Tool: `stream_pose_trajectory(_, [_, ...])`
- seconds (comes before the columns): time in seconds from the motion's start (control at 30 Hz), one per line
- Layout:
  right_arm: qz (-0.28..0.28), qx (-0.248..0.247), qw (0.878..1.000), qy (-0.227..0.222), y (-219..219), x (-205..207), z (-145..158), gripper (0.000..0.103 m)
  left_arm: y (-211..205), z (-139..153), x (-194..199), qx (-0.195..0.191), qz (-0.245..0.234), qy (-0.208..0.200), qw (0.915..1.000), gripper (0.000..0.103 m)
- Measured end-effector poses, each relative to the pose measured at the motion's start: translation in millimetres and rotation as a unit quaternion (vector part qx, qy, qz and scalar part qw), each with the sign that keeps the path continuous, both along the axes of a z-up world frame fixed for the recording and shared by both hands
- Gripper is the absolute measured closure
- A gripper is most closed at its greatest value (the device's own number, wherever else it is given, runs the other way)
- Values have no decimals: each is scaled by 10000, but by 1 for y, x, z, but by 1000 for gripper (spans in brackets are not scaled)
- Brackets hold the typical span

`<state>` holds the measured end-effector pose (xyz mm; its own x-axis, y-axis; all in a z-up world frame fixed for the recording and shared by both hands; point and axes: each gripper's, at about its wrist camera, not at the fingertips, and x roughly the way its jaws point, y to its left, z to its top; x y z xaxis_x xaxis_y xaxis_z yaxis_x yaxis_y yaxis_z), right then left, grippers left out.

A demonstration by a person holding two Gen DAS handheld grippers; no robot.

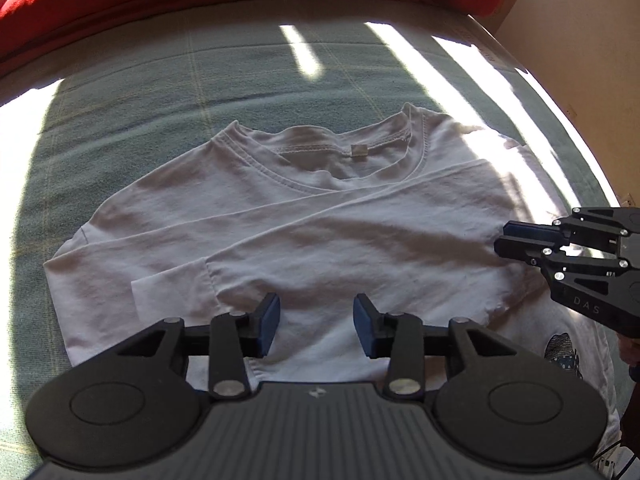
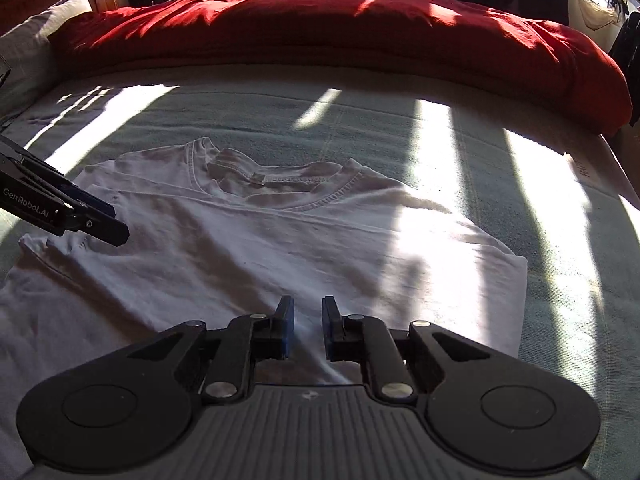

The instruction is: Fold clothes

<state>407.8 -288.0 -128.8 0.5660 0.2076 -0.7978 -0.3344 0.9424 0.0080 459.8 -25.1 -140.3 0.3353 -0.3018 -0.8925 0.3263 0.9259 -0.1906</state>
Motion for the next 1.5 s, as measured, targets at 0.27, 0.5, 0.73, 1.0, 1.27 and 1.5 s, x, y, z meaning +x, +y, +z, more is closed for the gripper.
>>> stream_pose_trajectory(0.27, [-428,53,9990,-143,-12,32,4,83,17,13,-8,7,-157,-202,9997,57])
stream_pose_trajectory(0.5, [-823,-349,9960,-8,-10,40,-10,79,31,-8,5,349,-11,-68,9994,51])
stream_pose_trajectory(0.73, [-409,472,9980,-21,-4,28,7,61,31,10,6,550,-52,22,9985,52])
stream_pose_trajectory(1.0, [-1160,200,9930,68,-56,-8,2,94,-69,44,34,-158,-1006,-114,9947,52])
stream_pose_trajectory(1.27, [-1713,70,9851,160,-100,-41,-9,94,-206,30,56,-1245,-1846,419,9740,52])
stream_pose_trajectory(1.5, [-1786,432,9829,93,-112,-46,-13,94,-282,-12,71,-1471,-2177,1328,9557,52])
